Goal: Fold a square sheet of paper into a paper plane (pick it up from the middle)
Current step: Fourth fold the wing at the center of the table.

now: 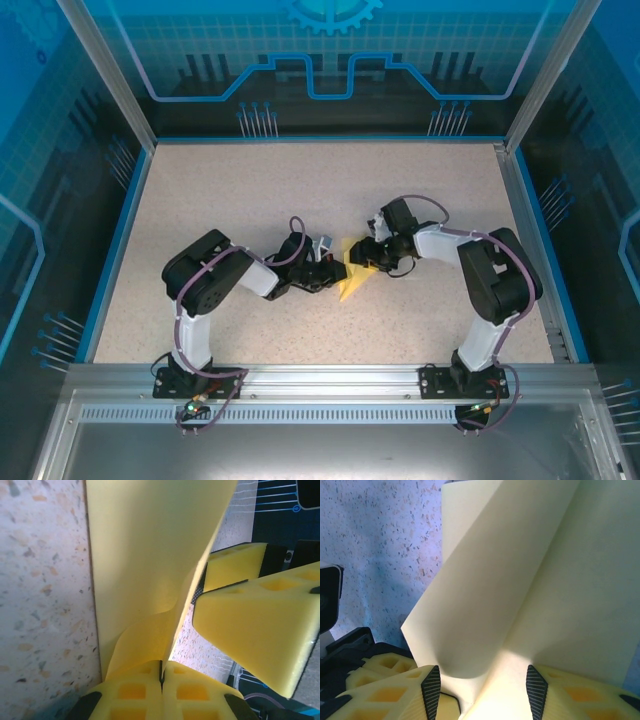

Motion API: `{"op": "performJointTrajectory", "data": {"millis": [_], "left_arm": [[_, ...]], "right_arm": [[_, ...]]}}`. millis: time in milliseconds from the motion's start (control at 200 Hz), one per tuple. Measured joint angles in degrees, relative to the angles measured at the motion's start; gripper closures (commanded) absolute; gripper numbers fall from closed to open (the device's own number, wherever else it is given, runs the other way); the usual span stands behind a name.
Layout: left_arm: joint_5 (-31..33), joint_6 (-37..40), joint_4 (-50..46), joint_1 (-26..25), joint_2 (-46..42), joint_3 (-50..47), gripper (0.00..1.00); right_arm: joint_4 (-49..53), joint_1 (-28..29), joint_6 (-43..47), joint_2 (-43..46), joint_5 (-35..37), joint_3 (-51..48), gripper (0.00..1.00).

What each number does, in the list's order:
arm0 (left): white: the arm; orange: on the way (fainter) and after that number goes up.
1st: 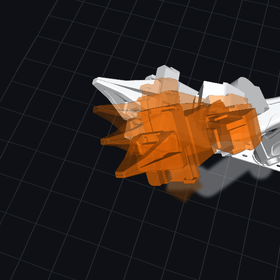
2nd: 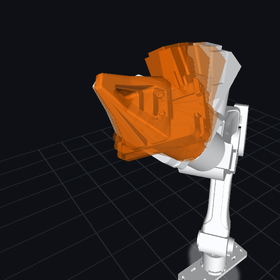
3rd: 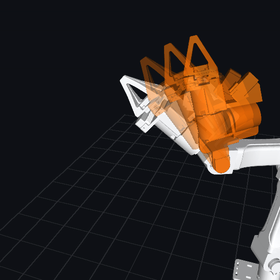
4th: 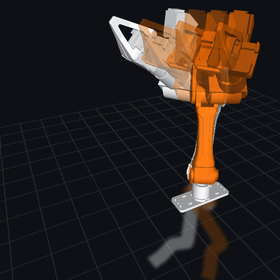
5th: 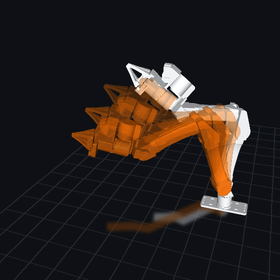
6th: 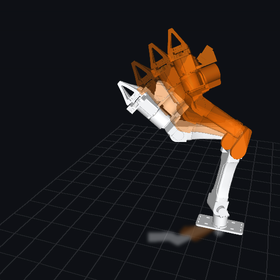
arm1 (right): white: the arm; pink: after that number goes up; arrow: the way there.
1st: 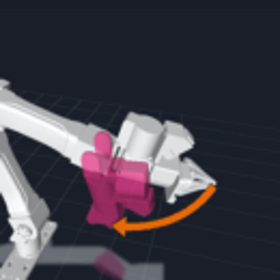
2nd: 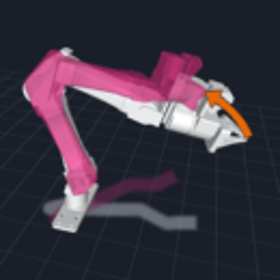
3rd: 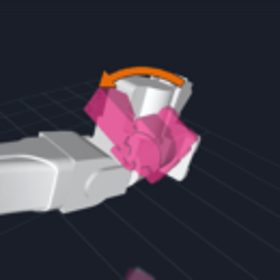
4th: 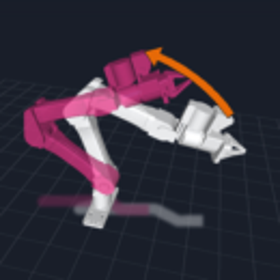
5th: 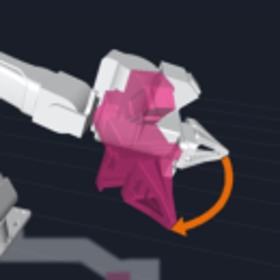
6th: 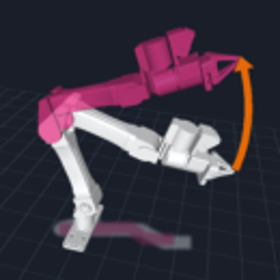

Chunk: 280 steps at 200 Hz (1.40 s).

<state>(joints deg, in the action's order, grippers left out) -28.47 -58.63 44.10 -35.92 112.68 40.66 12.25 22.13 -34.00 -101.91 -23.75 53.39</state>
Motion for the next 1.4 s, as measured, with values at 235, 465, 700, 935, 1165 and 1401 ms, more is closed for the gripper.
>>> {"op": "performJointTrajectory", "data": {"millis": [235,465,700,935,1165,1401], "left_arm": [[-0.5,0.0,0.0,0.2,0.0,0.0,0.97],[-0.9,0.0,0.5,0.2,0.5,0.0,0.97],[-1.8,0.0,1.2,0.7,0.9,0.1,1.00],[-2.2,0.0,1.2,0.9,0.9,0.1,0.92],[-2.9,0.1,1.5,0.9,0.6,0.1,0.78],[-3.1,0.1,-0.2,0.9,-1.8,-0.9,0.69]], "right_arm": [[2.2,0.7,-0.5,-1.2,1.7,2.0,0.46],[2.4,1.1,-2.0,-1.4,2.5,2.4,0.44],[1.5,1.2,-1.9,-1.3,1.9,2.2,0.43],[3.3,2.5,-1.9,-1.5,5.0,3.3,0.42],[6.4,4.3,-4.0,-2.4,9.9,5.7,0.43],[7.7,5.0,-6.5,-2.8,11.9,6.8,0.43]]}}
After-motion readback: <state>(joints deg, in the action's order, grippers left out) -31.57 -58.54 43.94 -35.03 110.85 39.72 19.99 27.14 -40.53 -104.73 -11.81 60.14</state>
